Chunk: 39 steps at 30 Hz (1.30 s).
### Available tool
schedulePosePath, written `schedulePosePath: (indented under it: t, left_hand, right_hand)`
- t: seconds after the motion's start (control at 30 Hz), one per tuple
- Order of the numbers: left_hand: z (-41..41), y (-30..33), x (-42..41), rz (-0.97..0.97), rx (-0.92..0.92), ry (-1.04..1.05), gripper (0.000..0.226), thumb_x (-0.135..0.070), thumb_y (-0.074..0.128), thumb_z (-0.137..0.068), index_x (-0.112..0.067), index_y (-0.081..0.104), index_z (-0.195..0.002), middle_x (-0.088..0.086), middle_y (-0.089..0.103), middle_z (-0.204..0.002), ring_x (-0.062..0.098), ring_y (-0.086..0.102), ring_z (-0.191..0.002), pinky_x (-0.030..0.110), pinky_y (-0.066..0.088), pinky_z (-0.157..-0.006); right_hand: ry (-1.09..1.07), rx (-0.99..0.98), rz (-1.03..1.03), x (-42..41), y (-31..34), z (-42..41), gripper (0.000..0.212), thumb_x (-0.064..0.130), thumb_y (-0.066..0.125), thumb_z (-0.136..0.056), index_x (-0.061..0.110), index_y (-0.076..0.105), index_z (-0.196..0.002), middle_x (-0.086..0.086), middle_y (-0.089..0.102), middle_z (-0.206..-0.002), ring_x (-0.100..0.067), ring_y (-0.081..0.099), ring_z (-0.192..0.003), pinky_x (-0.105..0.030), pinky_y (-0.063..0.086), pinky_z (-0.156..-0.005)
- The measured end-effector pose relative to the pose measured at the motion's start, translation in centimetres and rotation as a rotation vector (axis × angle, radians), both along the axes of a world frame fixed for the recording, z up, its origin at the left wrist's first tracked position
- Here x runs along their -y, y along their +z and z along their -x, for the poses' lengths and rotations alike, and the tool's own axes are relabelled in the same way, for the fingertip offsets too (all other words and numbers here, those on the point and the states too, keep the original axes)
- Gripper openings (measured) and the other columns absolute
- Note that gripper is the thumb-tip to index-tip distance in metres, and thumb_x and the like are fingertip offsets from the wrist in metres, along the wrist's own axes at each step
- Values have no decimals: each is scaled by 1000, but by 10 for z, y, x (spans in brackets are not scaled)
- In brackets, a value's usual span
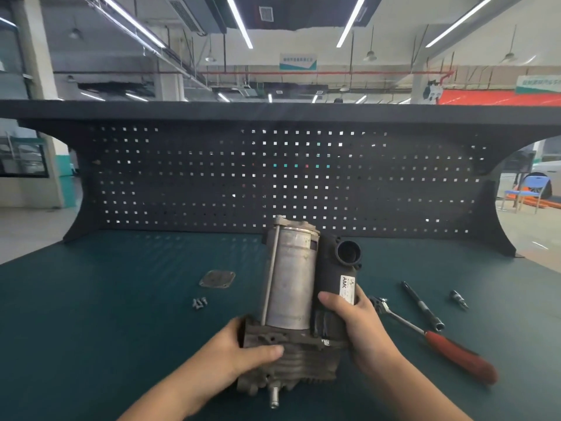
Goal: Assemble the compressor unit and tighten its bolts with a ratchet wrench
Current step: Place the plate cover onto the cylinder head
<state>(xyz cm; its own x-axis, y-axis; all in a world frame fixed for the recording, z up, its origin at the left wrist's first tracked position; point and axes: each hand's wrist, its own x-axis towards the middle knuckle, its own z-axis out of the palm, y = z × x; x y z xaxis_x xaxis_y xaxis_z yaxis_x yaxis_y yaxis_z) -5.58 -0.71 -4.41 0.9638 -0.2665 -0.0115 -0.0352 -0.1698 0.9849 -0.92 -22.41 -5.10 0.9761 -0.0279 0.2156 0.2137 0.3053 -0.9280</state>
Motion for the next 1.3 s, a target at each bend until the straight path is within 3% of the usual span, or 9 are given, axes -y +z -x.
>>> schedulePosePath:
  t: [0.23, 0.4, 0.5, 0.77, 0.87, 0.97, 1.07, 1.17, 1.3]
  left_hand:
    - [4, 4, 8, 72, 34, 156, 70, -41, 85, -45, -14, 65, -107, -1, 77, -94, 14, 73, -88, 24, 55, -71]
    - [0, 18, -7, 16, 20, 107, 58, -49, 78, -44, -13, 76, -90, 5, 77, -84, 19, 73, -71, 20, 50, -53]
    - [1, 21, -13, -33, 0, 43, 47, -52, 75, -46, -28, 79, -87, 4, 78, -86, 18, 74, -79, 16, 50, -60]
    - [4, 32, -16, -80, -266, -19, 34, -31, 79, -66, -6, 79, -90, 13, 76, -97, 22, 74, -82, 30, 51, -85]
    - [-9, 26, -18, -105, -311, 2, 16, -3, 62, -89, 7, 73, -84, 21, 72, -91, 26, 67, -69, 26, 54, -67]
    - [-21, 39, -25, -95, -427, 133, 24, -9, 69, -83, -1, 77, -62, 19, 73, -69, 23, 71, -53, 19, 50, -43]
    - [-27, 67, -37, -211, -479, 46, 35, -29, 87, -55, -7, 81, -82, 18, 76, -93, 28, 74, -77, 30, 58, -69]
    - [-38, 110, -36, -471, -417, 32, 43, -39, 89, -39, -12, 81, -72, 14, 77, -89, 24, 72, -68, 31, 57, -69]
    - [-46, 147, -19, -846, -177, 44, 32, -45, 83, -66, -16, 76, -55, 1, 76, -69, 13, 70, -56, 21, 52, -56]
  right_hand:
    - [133, -32, 110, 13, 4, -2, 60, 32, 80, -64, 10, 59, -116, -11, 73, -105, -24, 70, -94, -34, 56, -73]
    - [-15, -79, -116, 24, 22, -4, 77, 57, 34, -87, 7, 33, -146, -13, 50, -141, -25, 44, -134, -41, 28, -115]
    - [-81, -41, 242, 23, 21, 2, 58, 48, 33, -101, 19, 24, -151, 4, 39, -148, -13, 23, -144, -21, 11, -111]
    - [-337, -76, 868, 17, 1, -11, 44, 55, 43, -94, 39, 43, -135, 16, 23, -155, 3, -20, -140, -41, -10, -115]
    - [-328, -89, 1015, 17, -12, -18, 48, 62, 38, -92, 41, 43, -135, 25, 33, -148, -1, -25, -141, -45, -13, -113]
    - [-329, -64, 1090, 16, -19, -24, 51, 69, 34, -88, 40, 49, -127, 31, 34, -146, -4, -28, -141, -50, -13, -111]
    - [-332, -82, 1181, 14, -19, -22, 53, 74, 30, -85, 35, 60, -106, 32, 23, -151, -10, -28, -142, -54, -12, -110]
    - [-337, -110, 1070, 4, -13, -19, 64, 74, 28, -87, 35, 49, -132, 20, 17, -157, -13, -22, -145, -51, -9, -112]
    - [-319, -90, 616, 0, 2, -11, 92, 78, 31, -81, 27, 8, -153, 7, 11, -161, -10, -9, -147, -38, -3, -117]
